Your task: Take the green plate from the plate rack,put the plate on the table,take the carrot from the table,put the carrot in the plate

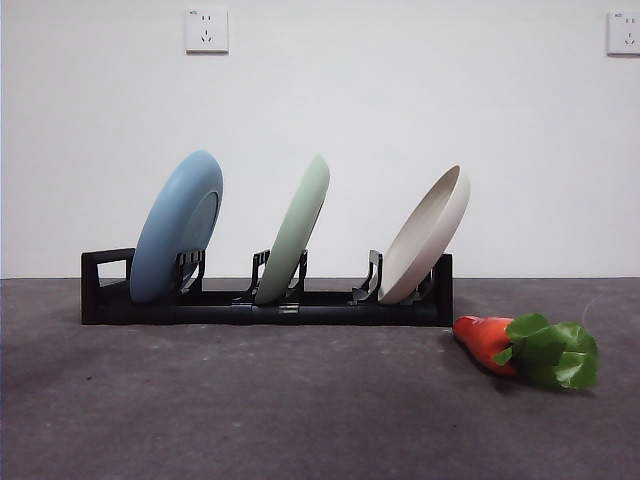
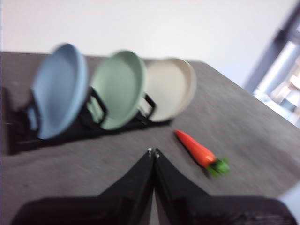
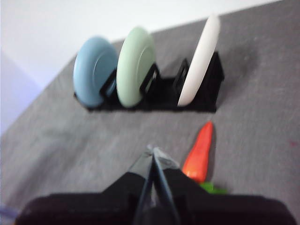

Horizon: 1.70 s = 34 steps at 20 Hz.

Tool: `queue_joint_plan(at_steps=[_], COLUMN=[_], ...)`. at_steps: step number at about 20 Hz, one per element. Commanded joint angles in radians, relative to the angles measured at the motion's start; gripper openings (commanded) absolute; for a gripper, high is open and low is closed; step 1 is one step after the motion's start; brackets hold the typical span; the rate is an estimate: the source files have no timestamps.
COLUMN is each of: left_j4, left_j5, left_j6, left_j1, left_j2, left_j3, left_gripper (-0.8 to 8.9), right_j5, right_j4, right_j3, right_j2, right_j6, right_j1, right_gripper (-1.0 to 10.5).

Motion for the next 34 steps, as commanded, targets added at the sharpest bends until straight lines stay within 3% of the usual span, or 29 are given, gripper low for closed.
queue_joint_plan(at_steps=[1, 7, 12, 13, 14, 16, 17, 23, 30, 34], left_j4=[-0.085, -0.264, -0.358, -0.359, -0.361, -0.363, -0.364, -0.320, -0.043, 0.160], left_j5=[0.067, 0.162, 0.182, 0.183, 0.179, 0.180, 0.181, 0.183, 0.196, -0.010], left_j6=[0.088, 0.175, 0.201, 0.198, 0.191, 0.171, 0.172, 0.157, 0.052, 0.017], left_j1=[0.003, 0.002, 0.002, 0.002, 0.002, 0.001, 0.001, -0.012, -0.151, -0.325], left_j2=[0.048, 0.138, 0.187, 0.194, 0.200, 0.214, 0.220, 0.257, 0.485, 0.716], left_j3=[0.074, 0.208, 0.272, 0.275, 0.275, 0.275, 0.275, 0.275, 0.344, 0.421], left_gripper=[-0.08, -0.08, 0.03, 0.47, 1.98, 6.21, 6.61, 6.60, 6.60, 6.60], right_j5=[-0.012, -0.011, -0.009, -0.009, -0.007, -0.006, -0.006, -0.007, -0.006, -0.006], right_j4=[-0.150, -0.407, -0.482, -0.481, -0.481, -0.482, -0.482, -0.482, -0.482, -0.482], right_j3=[0.113, 0.284, 0.315, 0.315, 0.315, 0.315, 0.315, 0.315, 0.315, 0.315], right_j2=[0.065, 0.173, 0.197, 0.197, 0.197, 0.197, 0.197, 0.197, 0.204, 0.212], right_j6=[-0.122, -0.219, -0.248, -0.247, -0.245, -0.235, -0.233, -0.229, -0.229, -0.228], right_j1=[0.011, 0.042, 0.052, 0.052, 0.052, 0.052, 0.052, 0.052, 0.052, 0.052], right_gripper=[-0.1, -0.1, 0.1, 0.5, 2.1, 6.2, 6.6, 6.6, 6.6, 6.6])
